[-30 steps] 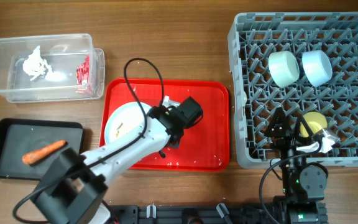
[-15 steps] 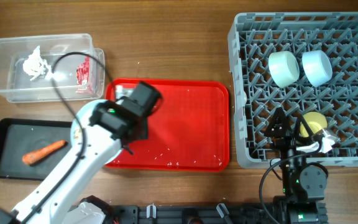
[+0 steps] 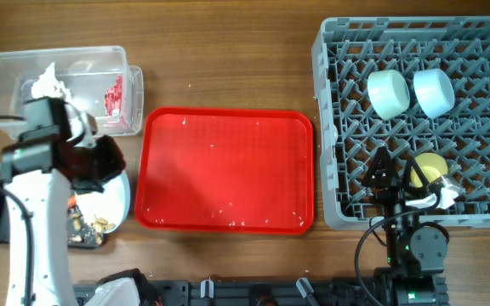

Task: Sort waste into correct bins and load items into the dishwasher rack
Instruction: 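Tilt the white plate over the black tray to dump the scraps, then swing the plate with the left gripper toward the dish rack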

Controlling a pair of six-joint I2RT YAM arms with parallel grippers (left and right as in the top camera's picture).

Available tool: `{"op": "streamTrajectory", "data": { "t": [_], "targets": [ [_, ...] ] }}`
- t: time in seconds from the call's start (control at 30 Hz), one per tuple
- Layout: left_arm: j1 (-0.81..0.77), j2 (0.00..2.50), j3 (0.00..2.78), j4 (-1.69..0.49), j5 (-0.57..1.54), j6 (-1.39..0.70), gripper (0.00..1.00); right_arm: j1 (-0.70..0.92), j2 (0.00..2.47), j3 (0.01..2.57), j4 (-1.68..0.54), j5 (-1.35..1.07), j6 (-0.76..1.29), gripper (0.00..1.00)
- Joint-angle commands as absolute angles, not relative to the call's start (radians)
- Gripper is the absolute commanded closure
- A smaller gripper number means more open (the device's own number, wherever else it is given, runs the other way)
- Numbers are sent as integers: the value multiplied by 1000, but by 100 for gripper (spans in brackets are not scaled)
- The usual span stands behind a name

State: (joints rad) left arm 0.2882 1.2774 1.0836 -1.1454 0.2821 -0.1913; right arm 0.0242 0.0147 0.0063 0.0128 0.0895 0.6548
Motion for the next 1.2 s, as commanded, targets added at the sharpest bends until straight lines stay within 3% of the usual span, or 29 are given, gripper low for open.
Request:
{"op": "streamTrajectory", "data": {
  "t": [0.0,0.17,0.3,0.57,0.83,1.03,1.1,1.17],
  "targets": [
    [432,1252,1103,-1148,553,-55,96,20,7,5,16,81,665,0],
    [700,1186,1103,-1208,816,23,96,20,7,5,16,81,666,0],
    [847,1148,1103,-1229,857,22,96,20,7,5,16,81,665,0],
    [985,1139,1102,-1243,950,24,96,20,7,5,16,81,665,0],
    [1221,1139,1097,-1420,1327,414,96,20,7,5,16,81,665,0],
    [1212,1139,1097,-1449,1327,443,96,20,7,5,17,81,665,0],
    [1092,1139,1097,-1436,1327,442,96,20,7,5,16,81,665,0],
    [867,1138,1100,-1385,1314,434,96,20,7,5,16,82,666,0]
  ]
}}
